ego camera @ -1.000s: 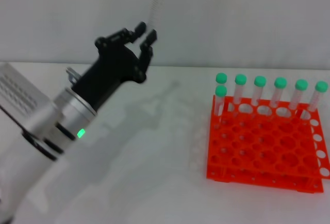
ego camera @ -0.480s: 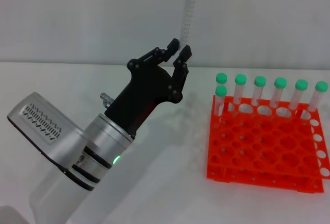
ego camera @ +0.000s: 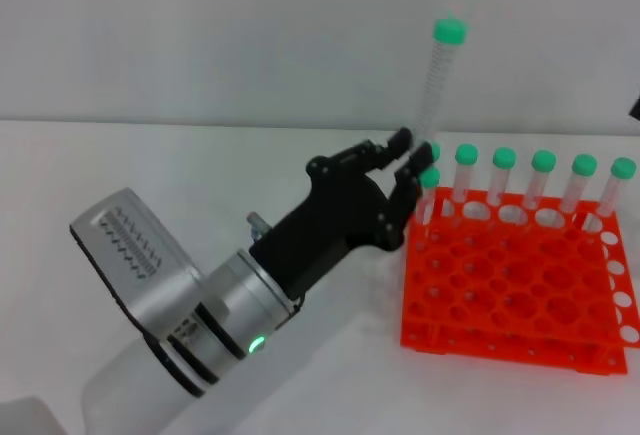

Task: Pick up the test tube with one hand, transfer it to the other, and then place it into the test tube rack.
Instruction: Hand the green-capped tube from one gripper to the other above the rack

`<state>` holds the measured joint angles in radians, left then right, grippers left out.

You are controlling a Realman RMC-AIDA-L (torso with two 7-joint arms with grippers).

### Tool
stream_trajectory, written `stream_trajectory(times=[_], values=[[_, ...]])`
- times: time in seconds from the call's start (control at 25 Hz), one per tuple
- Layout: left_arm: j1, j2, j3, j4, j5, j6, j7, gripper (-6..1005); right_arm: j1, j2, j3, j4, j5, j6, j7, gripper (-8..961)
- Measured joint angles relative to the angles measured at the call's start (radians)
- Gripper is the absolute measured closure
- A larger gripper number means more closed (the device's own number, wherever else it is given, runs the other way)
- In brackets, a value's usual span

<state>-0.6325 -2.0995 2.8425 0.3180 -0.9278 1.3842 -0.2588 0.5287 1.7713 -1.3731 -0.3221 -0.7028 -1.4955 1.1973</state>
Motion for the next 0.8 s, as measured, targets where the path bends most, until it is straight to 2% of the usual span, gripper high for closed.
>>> stream_trajectory(times=[0.16,0.52,0.8], values=[[0.02,0.0,0.0,0.003,0.07,0.007,0.009,810,0.034,0.0,0.002,0.001,-0.038,0.007,0.022,96],[0.04,0.0,-0.001,0.006,0.12,0.011,0.043,810,0.078,0.003,-0.004,0.0,-0.128,-0.005,0.116,96],[0.037,0.0,-0.002,0.011,0.153,0.012,0.065,811,0.083,0.038,-0.004,0.0,-0.161,-0.105,0.13,116]])
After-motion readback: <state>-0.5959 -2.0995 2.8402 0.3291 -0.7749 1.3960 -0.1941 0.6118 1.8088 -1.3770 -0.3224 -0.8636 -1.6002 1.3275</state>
